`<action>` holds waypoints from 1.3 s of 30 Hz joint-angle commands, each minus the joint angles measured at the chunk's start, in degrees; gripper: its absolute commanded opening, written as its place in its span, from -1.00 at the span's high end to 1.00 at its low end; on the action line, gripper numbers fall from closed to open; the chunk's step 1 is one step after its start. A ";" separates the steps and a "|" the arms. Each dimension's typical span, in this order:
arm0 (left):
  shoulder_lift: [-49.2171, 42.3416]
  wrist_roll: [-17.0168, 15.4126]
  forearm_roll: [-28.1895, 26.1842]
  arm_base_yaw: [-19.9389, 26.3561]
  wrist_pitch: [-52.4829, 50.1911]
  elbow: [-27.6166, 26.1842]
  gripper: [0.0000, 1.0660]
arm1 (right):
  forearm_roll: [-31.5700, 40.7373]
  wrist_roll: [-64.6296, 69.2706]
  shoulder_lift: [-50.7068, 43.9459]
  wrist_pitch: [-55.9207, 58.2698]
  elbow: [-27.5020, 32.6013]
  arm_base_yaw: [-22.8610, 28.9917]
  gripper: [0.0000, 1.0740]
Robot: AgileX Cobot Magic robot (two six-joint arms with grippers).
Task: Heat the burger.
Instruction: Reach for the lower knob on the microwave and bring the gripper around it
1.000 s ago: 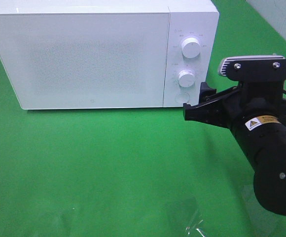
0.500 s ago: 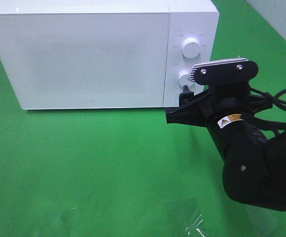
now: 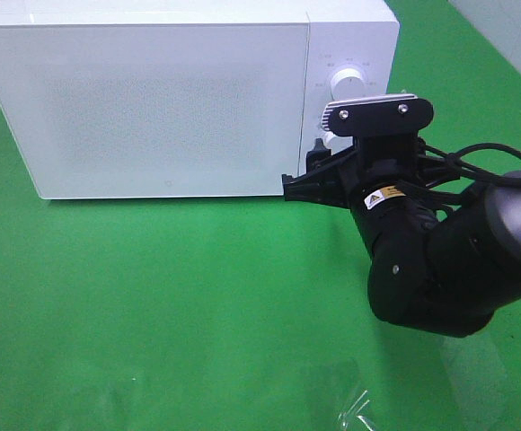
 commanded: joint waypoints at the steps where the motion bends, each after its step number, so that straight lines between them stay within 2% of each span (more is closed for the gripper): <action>1: -0.97 0.06 -0.06 0.11 -0.52 0.11 -0.87 | -1.32 0.97 2.01 1.38 -2.86 -2.23 -0.32; 17: -0.97 0.06 -0.06 0.11 -0.52 0.11 -0.87 | -4.18 2.29 8.02 4.13 -10.66 -6.30 -0.32; 39: -0.97 0.06 -0.06 0.11 -0.52 0.11 -0.87 | -4.30 3.38 9.85 3.67 -11.52 -6.88 -0.32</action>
